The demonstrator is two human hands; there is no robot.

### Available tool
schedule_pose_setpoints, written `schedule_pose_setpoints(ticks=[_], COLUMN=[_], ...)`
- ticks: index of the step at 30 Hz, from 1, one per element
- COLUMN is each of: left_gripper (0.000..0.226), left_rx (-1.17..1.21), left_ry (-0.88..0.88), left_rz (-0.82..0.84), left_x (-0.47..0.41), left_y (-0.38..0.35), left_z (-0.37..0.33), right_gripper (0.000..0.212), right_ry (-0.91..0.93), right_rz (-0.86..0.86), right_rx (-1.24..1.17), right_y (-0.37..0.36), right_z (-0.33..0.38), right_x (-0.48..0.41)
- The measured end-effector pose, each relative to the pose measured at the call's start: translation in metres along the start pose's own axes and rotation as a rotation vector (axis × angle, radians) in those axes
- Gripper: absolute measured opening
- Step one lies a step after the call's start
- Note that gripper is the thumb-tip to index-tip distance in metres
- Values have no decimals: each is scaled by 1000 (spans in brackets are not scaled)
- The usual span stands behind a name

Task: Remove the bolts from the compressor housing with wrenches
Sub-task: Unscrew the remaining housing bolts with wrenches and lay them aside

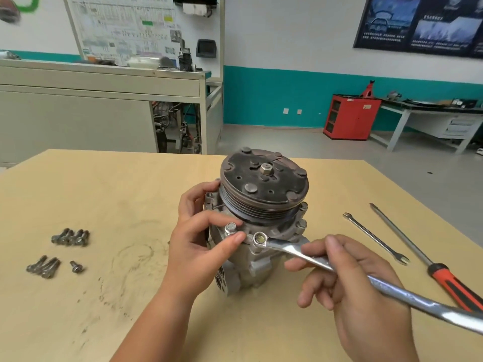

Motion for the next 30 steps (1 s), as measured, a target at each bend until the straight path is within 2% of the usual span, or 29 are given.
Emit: schedule_pose_setpoints(ticks=[2,6,10,12,14,17,19,23,26,28,30], left_gripper=[14,17,15,9,9,16,16,5,17,23,19], left_rx=[7,12,-20,-64,-107,-107,-118,-111,-126,-150,-175], left_ry=[-5,-10,30,63,72,78,76,72,97,110,103], left_rz=[-33,-61,-51,-8,50,66,56,-36,-123,-126,-85], left_x=[1,2,3,3,4,2,2,5,5,5,5], left_y=[1,2,2,2,0,-1,0,6,7,5,1], left_z=[0,-4,-4,-3,-5,-9,-10,-6,-6,-7,-10], right_gripper=[20,29,25,23,24,42,50,53,40,29,27], right_ry=[-68,-210,-218,-237,-227,-129,-78,43,73,19,-132], right_rz=[42,208,392,416,315,44,-21,-25,-27,-25,56], right_rx=[-80,-182,-243,-477,-618,-414,-328,-101,9,-4,-77], right_y=[2,-1,-8,-6,3,19,14,-4,-9,-2,1], right_z=[-9,-17,-10,-11,-18,-20,-18,-6,-2,-5,-14], right_x=[-11,-47,-58,-48,-35,-10,3,16,14,0,-21])
Point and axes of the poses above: each hand's wrist, its own x-axis away from the middle knuckle, its own y-axis out of the back of the hand, z = x × y, the point moved 9 cm from there along -x, towards the middle knuckle, and after that the axes turned 6 degrees about -y, right-handed, at the moved point
